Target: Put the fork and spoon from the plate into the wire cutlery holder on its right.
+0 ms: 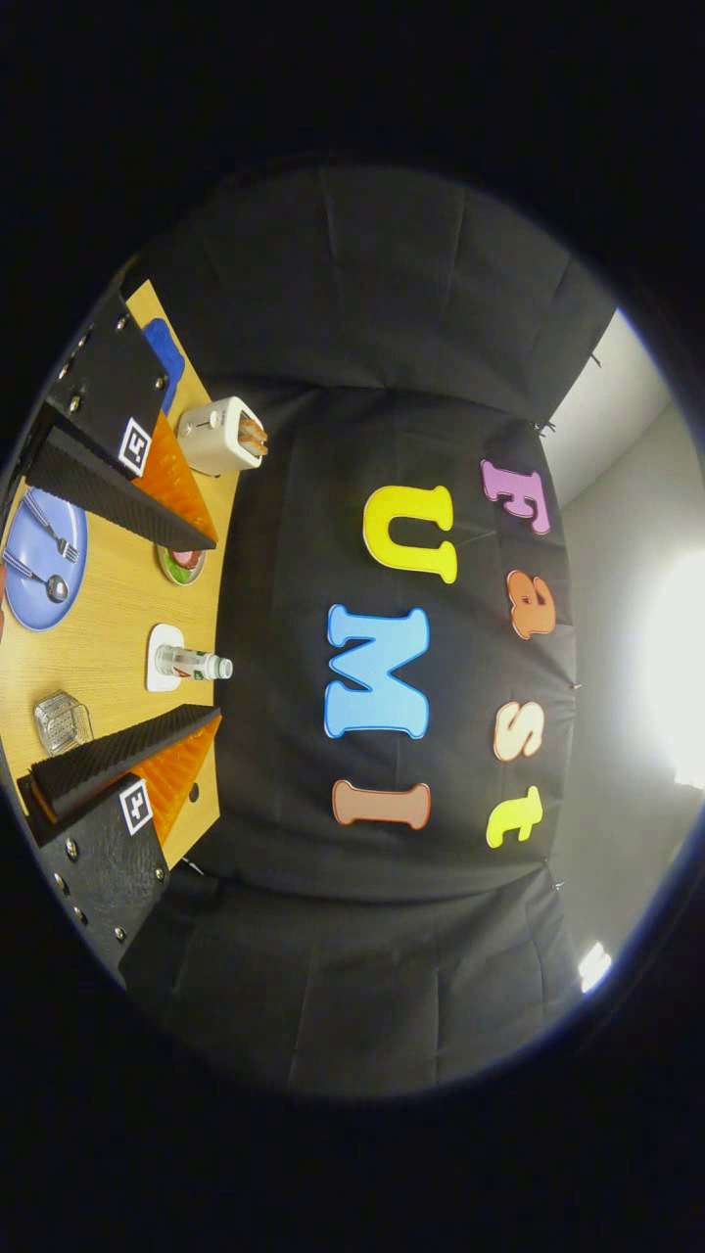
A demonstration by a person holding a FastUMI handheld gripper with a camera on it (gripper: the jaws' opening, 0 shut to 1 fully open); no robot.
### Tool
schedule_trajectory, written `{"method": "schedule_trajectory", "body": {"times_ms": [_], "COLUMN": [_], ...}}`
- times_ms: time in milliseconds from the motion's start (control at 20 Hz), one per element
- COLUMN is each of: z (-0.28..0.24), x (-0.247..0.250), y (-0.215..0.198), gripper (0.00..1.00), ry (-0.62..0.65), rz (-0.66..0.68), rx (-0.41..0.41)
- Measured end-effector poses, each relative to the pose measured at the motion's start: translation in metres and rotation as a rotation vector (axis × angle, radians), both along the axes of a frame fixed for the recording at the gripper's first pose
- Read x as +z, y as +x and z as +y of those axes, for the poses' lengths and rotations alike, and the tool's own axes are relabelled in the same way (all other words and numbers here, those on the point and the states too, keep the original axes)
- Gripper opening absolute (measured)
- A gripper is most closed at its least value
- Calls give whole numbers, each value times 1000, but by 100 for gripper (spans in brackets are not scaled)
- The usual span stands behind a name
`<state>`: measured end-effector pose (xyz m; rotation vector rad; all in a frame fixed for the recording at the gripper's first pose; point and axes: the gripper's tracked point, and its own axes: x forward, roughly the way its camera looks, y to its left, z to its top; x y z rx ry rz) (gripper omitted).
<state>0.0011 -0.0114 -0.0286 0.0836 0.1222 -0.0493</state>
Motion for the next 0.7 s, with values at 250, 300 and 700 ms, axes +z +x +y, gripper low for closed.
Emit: {"method": "schedule_trajectory", "body": {"times_ms": [250,300,700], "z": [7,10,55], "x": [-23,-28,-141], "y": [1,2,-7], "gripper": [97,97,97], "ry": [-3,-2,50], "rz": [76,93,495], "rx": [14,20,122]}}
